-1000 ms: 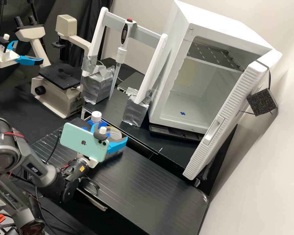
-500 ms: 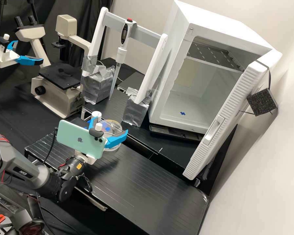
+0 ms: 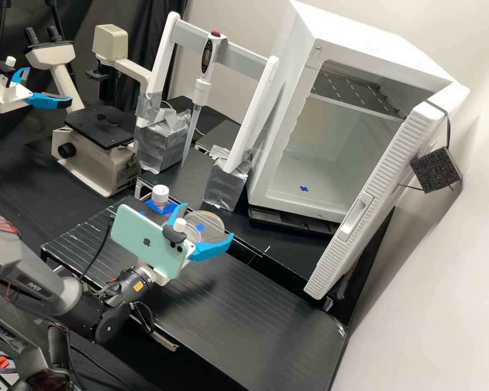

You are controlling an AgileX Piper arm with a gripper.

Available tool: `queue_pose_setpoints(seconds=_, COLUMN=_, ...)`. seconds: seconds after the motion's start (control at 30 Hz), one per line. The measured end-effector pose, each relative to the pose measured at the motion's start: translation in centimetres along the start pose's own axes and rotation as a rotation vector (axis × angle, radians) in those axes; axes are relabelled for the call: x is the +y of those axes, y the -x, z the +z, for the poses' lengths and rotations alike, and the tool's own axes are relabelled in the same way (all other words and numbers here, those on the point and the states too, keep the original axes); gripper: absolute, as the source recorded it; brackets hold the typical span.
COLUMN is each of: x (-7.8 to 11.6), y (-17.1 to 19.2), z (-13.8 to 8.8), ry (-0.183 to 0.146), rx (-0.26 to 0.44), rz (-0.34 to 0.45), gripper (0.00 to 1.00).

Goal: Open the lid

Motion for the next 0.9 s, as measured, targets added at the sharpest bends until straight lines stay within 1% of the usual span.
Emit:
queue_pose_setpoints(seconds=0.03, x=0.1, y=0.0, z=0.4, ry=-0.009, rx=-0.022, rz=0.004, gripper=0.0)
queue_pose_setpoints(seconds=0.07, x=0.0, y=-0.1, z=1.2, ry=-0.028, rx=-0.061, rz=0.005, gripper=0.0)
queue_pose_setpoints(seconds=0.13, x=-0.1, y=-0.2, z=2.2, ry=-0.054, rx=-0.113, rz=0.003, gripper=0.0)
queue_pose_setpoints(seconds=0.2, x=-0.3, y=-0.3, z=3.0, ry=-0.071, rx=-0.154, rz=-0.011, gripper=0.0)
queue_pose_setpoints(seconds=0.23, x=-0.3, y=-0.4, z=3.3, ry=-0.075, rx=-0.166, rz=-0.014, gripper=0.0)
queue_pose_setpoints(seconds=0.4, x=-0.4, y=-1.0, z=4.2, ry=-0.057, rx=-0.181, rz=-0.024, gripper=0.0)
queue_pose_setpoints(seconds=0.5, x=-0.1, y=-1.5, z=4.5, ry=-0.042, rx=-0.166, rz=-0.002, gripper=0.0)
queue_pose_setpoints(seconds=0.57, x=0.1, y=-1.6, z=4.6, ry=-0.042, rx=-0.166, rz=0.012, gripper=0.0)
queue_pose_setpoints(seconds=0.6, x=0.1, y=-1.7, z=4.7, ry=-0.043, rx=-0.166, rz=0.014, gripper=1.0)
queue_pose_setpoints(seconds=0.67, x=0.1, y=-1.8, z=4.8, ry=-0.042, rx=-0.17, rz=0.014, gripper=1.0)
queue_pose_setpoints(seconds=0.73, x=0.1, y=-1.8, z=4.8, ry=-0.028, rx=-0.17, rz=0.016, gripper=1.0)
queue_pose_setpoints(seconds=0.9, x=0.2, y=-1.8, z=4.8, ry=-0.007, rx=-0.179, rz=0.029, gripper=1.0)
